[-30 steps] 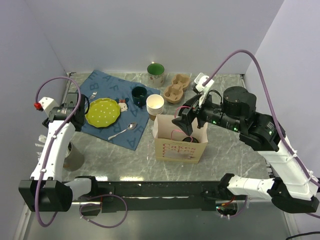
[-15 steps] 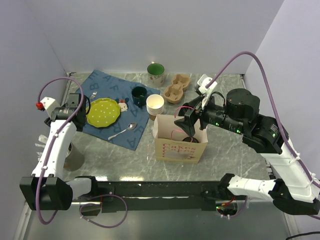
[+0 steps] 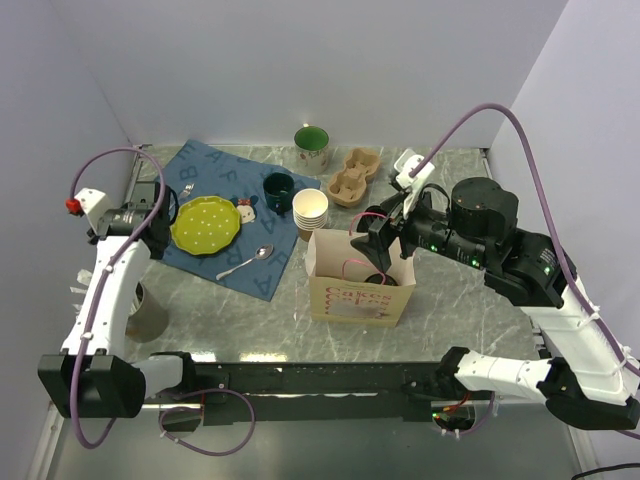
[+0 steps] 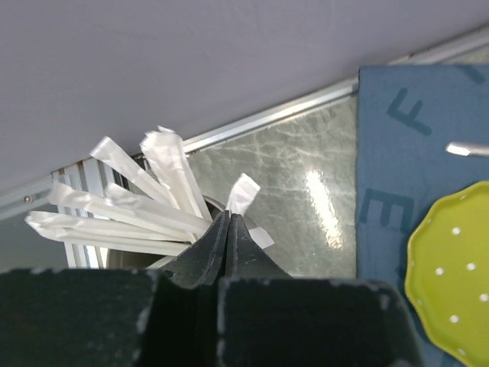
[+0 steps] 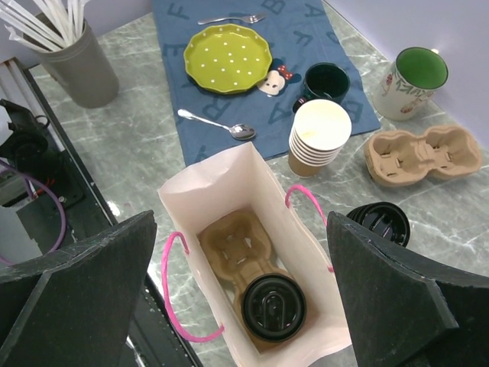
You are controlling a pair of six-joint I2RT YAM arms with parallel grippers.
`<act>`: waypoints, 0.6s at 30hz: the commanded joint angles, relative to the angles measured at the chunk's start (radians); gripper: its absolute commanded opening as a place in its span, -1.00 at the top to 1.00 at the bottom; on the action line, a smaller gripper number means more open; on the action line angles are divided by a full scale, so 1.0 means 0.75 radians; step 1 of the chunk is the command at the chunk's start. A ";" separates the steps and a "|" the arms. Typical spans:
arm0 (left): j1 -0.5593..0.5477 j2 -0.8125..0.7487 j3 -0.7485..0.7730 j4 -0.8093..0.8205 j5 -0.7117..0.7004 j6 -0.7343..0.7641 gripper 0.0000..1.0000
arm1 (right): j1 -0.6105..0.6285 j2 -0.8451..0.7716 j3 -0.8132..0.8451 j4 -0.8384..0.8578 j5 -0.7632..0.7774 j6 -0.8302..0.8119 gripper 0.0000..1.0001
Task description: Pack the takeout coffee
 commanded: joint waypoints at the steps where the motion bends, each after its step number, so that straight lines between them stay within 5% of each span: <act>1: 0.006 -0.057 0.111 -0.143 -0.082 -0.068 0.98 | -0.006 -0.008 -0.021 0.022 0.000 -0.009 -1.00; 11: 0.002 -0.232 0.222 -0.110 0.160 0.144 0.98 | -0.006 0.051 0.011 0.079 0.021 -0.002 -1.00; 18: -0.002 -0.331 0.363 -0.233 0.264 0.150 0.98 | -0.006 0.058 0.028 0.061 0.213 0.122 -1.00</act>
